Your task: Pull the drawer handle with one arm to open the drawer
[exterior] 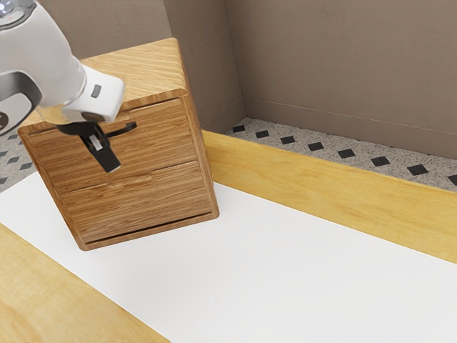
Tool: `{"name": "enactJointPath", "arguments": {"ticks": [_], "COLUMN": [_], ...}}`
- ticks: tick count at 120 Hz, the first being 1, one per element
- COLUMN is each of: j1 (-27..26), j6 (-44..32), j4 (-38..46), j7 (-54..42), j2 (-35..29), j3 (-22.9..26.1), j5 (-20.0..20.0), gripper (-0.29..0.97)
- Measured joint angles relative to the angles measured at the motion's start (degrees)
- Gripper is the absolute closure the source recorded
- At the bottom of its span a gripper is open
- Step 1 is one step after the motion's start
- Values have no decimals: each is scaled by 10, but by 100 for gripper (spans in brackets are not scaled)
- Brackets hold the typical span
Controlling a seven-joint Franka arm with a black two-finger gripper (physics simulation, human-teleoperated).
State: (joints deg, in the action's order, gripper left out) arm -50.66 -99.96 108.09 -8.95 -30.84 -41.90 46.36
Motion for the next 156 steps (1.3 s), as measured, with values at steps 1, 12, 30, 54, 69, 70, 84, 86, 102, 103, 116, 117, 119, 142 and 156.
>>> {"name": "enactJointPath", "arguments": {"ticks": [1, 12, 30, 54, 69, 70, 84, 86, 102, 103, 116, 117, 119, 142, 156], "j1": [-1, -9, -15, -67, -77, -77, -87, -89, -94, -94, -103, -107, -113, -129, -128], "j6": [0, 4, 11, 26, 31, 31, 33, 33, 33, 33, 32, 32, 32, 35, 35], "j4": [0, 2, 3, -3, -3, -3, -2, -2, -3, -4, -14, -15, -17, -25, -24], "j7": [0, 2, 4, 6, 6, 6, 6, 6, 7, 7, 7, 7, 7, 6, 6], "j2": [-1, -6, -12, -35, -39, -39, -39, -39, -39, -39, -41, -42, -43, -54, -63], "j3": [0, 0, -2, -43, -44, -44, -53, -54, -62, -62, -71, -73, -78, -91, -94], "j5": [1, 7, 17, 53, 64, 65, 68, 69, 79, 80, 93, 94, 97, 109, 111], "gripper": [0, 0, 0, 0, 0, 0, 0, 0, 0, 0, 0, 0, 0, 0, 0]}}
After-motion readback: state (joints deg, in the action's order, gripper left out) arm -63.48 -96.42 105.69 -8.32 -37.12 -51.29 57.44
